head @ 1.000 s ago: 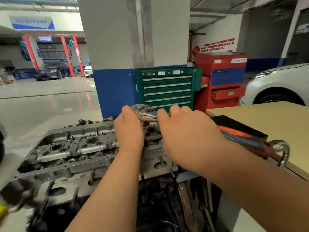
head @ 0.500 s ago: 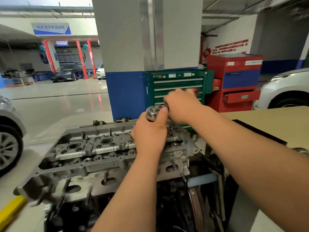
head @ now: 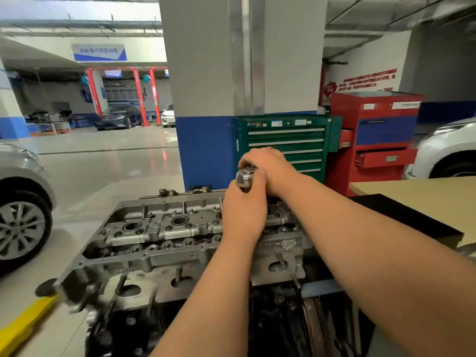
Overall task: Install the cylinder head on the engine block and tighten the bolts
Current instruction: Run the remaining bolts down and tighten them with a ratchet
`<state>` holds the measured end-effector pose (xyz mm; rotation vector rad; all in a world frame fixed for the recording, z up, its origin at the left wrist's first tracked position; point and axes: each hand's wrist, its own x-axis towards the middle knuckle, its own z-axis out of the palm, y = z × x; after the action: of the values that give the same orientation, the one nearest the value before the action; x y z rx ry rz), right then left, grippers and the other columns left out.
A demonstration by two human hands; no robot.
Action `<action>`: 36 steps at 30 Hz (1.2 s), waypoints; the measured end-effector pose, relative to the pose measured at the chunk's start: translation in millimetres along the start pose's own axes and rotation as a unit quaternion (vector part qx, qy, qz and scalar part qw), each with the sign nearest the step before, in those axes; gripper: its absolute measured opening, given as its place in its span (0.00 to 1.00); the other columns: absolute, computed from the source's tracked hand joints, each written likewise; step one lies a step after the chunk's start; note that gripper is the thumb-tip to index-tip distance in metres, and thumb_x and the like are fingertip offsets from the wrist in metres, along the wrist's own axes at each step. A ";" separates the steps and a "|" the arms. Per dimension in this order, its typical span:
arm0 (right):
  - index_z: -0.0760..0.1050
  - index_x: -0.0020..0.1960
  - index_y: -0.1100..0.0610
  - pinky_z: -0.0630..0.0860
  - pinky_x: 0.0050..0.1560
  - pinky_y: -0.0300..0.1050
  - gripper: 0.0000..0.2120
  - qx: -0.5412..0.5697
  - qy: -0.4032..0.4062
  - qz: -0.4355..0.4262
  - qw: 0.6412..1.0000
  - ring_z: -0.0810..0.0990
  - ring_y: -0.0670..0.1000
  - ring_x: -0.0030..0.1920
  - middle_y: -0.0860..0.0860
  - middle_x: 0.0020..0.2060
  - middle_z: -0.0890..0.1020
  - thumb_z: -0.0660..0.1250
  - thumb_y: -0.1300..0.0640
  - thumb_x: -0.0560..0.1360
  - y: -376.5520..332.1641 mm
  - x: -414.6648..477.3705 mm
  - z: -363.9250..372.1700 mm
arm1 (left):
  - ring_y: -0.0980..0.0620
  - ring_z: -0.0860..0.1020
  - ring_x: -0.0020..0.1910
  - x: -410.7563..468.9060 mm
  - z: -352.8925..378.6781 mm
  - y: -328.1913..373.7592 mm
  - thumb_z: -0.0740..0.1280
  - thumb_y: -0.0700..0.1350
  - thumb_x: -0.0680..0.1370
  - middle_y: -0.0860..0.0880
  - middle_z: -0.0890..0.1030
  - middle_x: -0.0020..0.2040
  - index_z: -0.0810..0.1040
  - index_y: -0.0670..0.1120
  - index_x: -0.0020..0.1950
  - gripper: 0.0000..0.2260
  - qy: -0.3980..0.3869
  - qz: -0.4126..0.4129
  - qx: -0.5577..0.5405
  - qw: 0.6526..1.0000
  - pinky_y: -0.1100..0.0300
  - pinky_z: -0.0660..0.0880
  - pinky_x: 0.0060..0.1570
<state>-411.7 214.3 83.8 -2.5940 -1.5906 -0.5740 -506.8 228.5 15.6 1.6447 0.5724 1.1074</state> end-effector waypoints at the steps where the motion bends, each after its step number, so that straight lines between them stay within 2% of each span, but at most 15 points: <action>1: 0.76 0.53 0.50 0.68 0.48 0.46 0.09 0.011 -0.006 -0.021 1.000 0.76 0.53 0.51 0.49 0.47 0.77 0.63 0.58 0.74 -2.4 7.3 3.3 | 0.53 0.73 0.34 -0.6 -1.2 1.5 0.61 0.60 0.75 0.54 0.75 0.32 0.72 0.51 0.37 0.14 0.008 -0.010 -0.005 1.000 0.57 0.66 0.35; 3: 0.75 0.49 0.50 0.65 0.47 0.47 0.07 0.006 0.030 -0.027 0.999 0.75 0.54 0.53 0.48 0.43 0.74 0.62 0.59 0.74 -1.0 0.7 1.4 | 0.50 0.73 0.35 -1.8 0.1 3.6 0.59 0.62 0.72 0.53 0.74 0.31 0.70 0.51 0.33 0.16 0.015 -0.006 0.007 1.000 0.51 0.71 0.42; 5: 0.71 0.47 0.49 0.64 0.53 0.52 0.02 -0.036 0.048 0.019 0.998 0.73 0.54 0.56 0.48 0.46 0.75 0.62 0.55 0.75 7.7 -30.3 -7.2 | 0.52 0.73 0.35 -8.7 0.4 8.3 0.54 0.61 0.71 0.53 0.73 0.29 0.70 0.50 0.32 0.18 0.007 0.006 0.054 0.998 0.42 0.70 0.57; 7: 0.71 0.54 0.50 0.63 0.58 0.56 0.11 -0.078 0.027 0.070 0.994 0.72 0.55 0.57 0.51 0.53 0.77 0.61 0.47 0.76 13.6 -70.3 -16.2 | 0.52 0.74 0.37 -8.4 1.2 12.1 0.48 0.59 0.71 0.51 0.76 0.31 0.73 0.47 0.34 0.21 0.021 0.008 0.060 0.998 0.40 0.67 0.62; 10: 0.66 0.61 0.52 0.63 0.47 0.54 0.20 -0.149 0.081 0.066 0.983 0.73 0.56 0.52 0.53 0.52 0.76 0.61 0.43 0.74 -3.8 -136.2 -19.8 | 0.45 0.72 0.36 2.3 -1.5 9.2 0.50 0.59 0.76 0.48 0.76 0.31 0.68 0.48 0.29 0.21 0.033 -0.062 -0.008 0.997 0.49 0.70 0.45; 13: 0.66 0.56 0.53 0.58 0.41 0.51 0.13 -0.160 0.097 0.078 0.979 0.75 0.57 0.48 0.54 0.48 0.77 0.61 0.50 0.75 -14.6 -141.3 -16.7 | 0.50 0.73 0.33 15.4 -15.3 7.0 0.50 0.60 0.78 0.51 0.76 0.28 0.70 0.48 0.31 0.23 -0.025 -0.058 0.062 0.996 0.55 0.66 0.35; 17: 0.71 0.45 0.54 0.68 0.47 0.51 0.01 -0.057 0.084 0.127 0.987 0.74 0.56 0.45 0.54 0.46 0.81 0.63 0.58 0.75 11.2 -67.0 -9.2 | 0.55 0.80 0.38 21.3 -31.9 3.1 0.47 0.69 0.74 0.55 0.84 0.33 0.82 0.47 0.40 0.33 -0.155 -0.027 0.118 0.980 0.57 0.68 0.39; 20: 0.76 0.56 0.52 0.69 0.54 0.48 0.12 0.059 0.042 0.003 0.997 0.75 0.54 0.54 0.51 0.52 0.80 0.65 0.59 0.73 15.2 -9.0 8.9 | 0.58 0.73 0.28 11.8 -27.7 -0.5 0.57 0.67 0.75 0.55 0.79 0.28 0.79 0.46 0.35 0.27 -0.131 -0.001 0.091 0.987 0.58 0.66 0.34; 22: 0.76 0.55 0.51 0.69 0.52 0.47 0.13 0.083 0.046 -0.036 0.995 0.76 0.54 0.54 0.50 0.51 0.80 0.66 0.59 0.71 8.9 3.2 13.3 | 0.59 0.70 0.26 9.4 -29.4 -1.7 0.61 0.65 0.75 0.48 0.80 0.31 0.79 0.42 0.38 0.26 -0.117 -0.004 0.082 0.990 0.58 0.66 0.33; 25: 0.75 0.48 0.49 0.66 0.52 0.50 0.05 0.029 0.096 0.008 0.995 0.74 0.54 0.52 0.47 0.39 0.74 0.65 0.56 0.72 14.2 -12.3 10.1 | 0.60 0.72 0.29 7.4 -39.4 -7.7 0.66 0.63 0.73 0.54 0.80 0.34 0.82 0.46 0.44 0.19 -0.141 0.050 0.103 0.983 0.62 0.69 0.34; 27: 0.73 0.45 0.49 0.64 0.53 0.52 0.02 -0.036 0.087 0.057 0.994 0.73 0.53 0.50 0.47 0.38 0.73 0.65 0.52 0.73 19.8 -36.7 -0.7 | 0.62 0.76 0.34 5.0 -41.1 -10.2 0.68 0.60 0.73 0.57 0.81 0.36 0.82 0.51 0.44 0.14 -0.148 0.098 0.150 0.973 0.64 0.72 0.38; 30: 0.67 0.48 0.49 0.62 0.52 0.53 0.11 -0.078 0.050 0.098 0.991 0.72 0.53 0.48 0.48 0.39 0.70 0.59 0.42 0.75 10.1 -90.2 -17.6 | 0.59 0.77 0.36 4.8 -35.2 -12.4 0.71 0.54 0.73 0.55 0.81 0.35 0.80 0.51 0.41 0.07 -0.150 0.115 0.227 0.955 0.62 0.71 0.37; 33: 0.61 0.54 0.47 0.59 0.42 0.51 0.13 -0.143 0.094 0.079 0.982 0.67 0.53 0.43 0.50 0.39 0.63 0.56 0.41 0.75 -15.2 -142.9 -20.7 | 0.62 0.73 0.30 12.1 -38.2 -11.3 0.70 0.56 0.74 0.61 0.77 0.27 0.77 0.55 0.35 0.10 -0.210 0.067 0.241 0.945 0.70 0.66 0.30; 34: 0.60 0.55 0.48 0.59 0.41 0.50 0.12 -0.146 0.090 0.085 0.981 0.67 0.53 0.42 0.51 0.40 0.63 0.56 0.43 0.76 -17.1 -148.4 -20.7 | 0.64 0.74 0.32 16.2 -43.9 -8.7 0.71 0.58 0.72 0.62 0.77 0.29 0.76 0.55 0.35 0.10 -0.229 0.058 0.262 0.936 0.73 0.66 0.32; 36: 0.59 0.52 0.49 0.61 0.40 0.48 0.08 -0.127 0.086 0.096 0.983 0.69 0.53 0.44 0.51 0.42 0.68 0.56 0.47 0.78 -12.5 -141.5 -18.4 | 0.61 0.76 0.46 27.7 -62.6 -4.5 0.71 0.65 0.68 0.60 0.80 0.44 0.79 0.56 0.44 0.14 -0.245 0.061 0.339 0.906 0.66 0.72 0.49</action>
<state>-485.0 95.4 51.8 -2.7408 -1.2710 -1.0108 -548.1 282.4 25.2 2.4914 0.5532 0.5411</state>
